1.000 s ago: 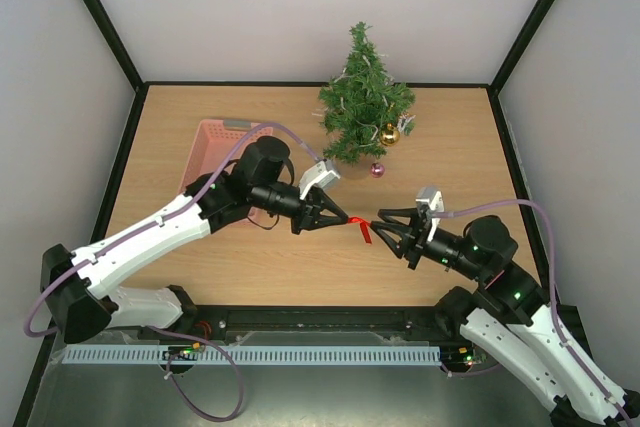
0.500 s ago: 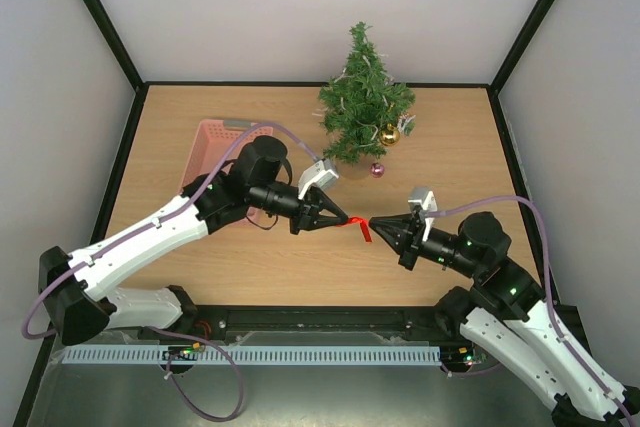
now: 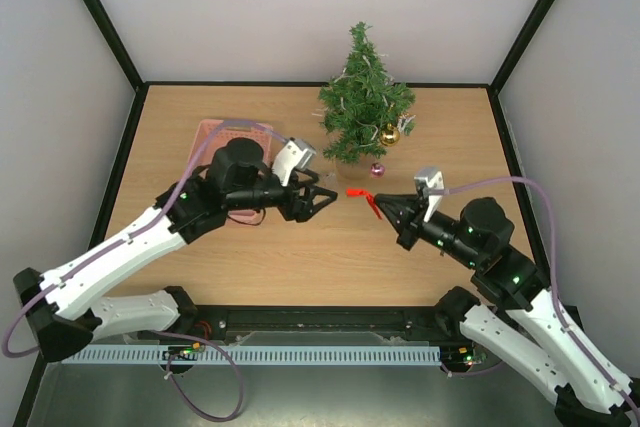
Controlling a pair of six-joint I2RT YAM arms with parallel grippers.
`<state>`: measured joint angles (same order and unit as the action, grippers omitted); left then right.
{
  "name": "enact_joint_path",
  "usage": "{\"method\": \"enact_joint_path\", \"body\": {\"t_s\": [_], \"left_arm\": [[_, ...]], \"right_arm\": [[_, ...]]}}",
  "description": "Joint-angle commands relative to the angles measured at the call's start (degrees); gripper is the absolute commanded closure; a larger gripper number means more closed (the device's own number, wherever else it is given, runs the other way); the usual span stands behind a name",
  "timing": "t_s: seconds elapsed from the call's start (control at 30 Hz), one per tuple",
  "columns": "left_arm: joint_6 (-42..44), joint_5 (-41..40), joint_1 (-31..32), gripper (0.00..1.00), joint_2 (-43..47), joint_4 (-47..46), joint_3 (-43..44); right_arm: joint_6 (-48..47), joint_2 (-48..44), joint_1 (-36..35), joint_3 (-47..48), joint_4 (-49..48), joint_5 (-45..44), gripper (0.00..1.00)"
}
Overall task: Decorate the small christmas tree
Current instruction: Pick up the decoration item from the center of the board, then place the decoration item on the Christmas tree.
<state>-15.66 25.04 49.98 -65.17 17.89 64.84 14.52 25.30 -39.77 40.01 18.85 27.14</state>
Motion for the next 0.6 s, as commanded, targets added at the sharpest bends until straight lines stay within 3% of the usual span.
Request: {"method": "enact_joint_path", "body": {"t_s": [0.0, 0.2, 0.33, 0.57], "left_arm": [[-1.37, -21.88, -0.65, 0.26, 4.19, 1.65, -1.14], [-1.32, -21.82, -4.66, 0.01, 5.33, 0.83, -4.2], [-1.04, -20.17, -8.94, 0.01, 5.58, 0.23, -5.38], [-2.98, -10.07, -19.19, 0.01, 4.7, -1.91, -7.52]], "right_arm": [[2.15, 6.8, -0.16, 7.36, -1.25, -11.79, 0.98], [-0.38, 18.8, -0.13, 17.04, -4.43, -16.58, 0.98], [-1.48, 27.07, 0.08, 23.05, -7.81, -17.79, 0.98], [-1.1, 36.0, 4.99, 29.05, -13.86, -17.19, 0.98]]}}
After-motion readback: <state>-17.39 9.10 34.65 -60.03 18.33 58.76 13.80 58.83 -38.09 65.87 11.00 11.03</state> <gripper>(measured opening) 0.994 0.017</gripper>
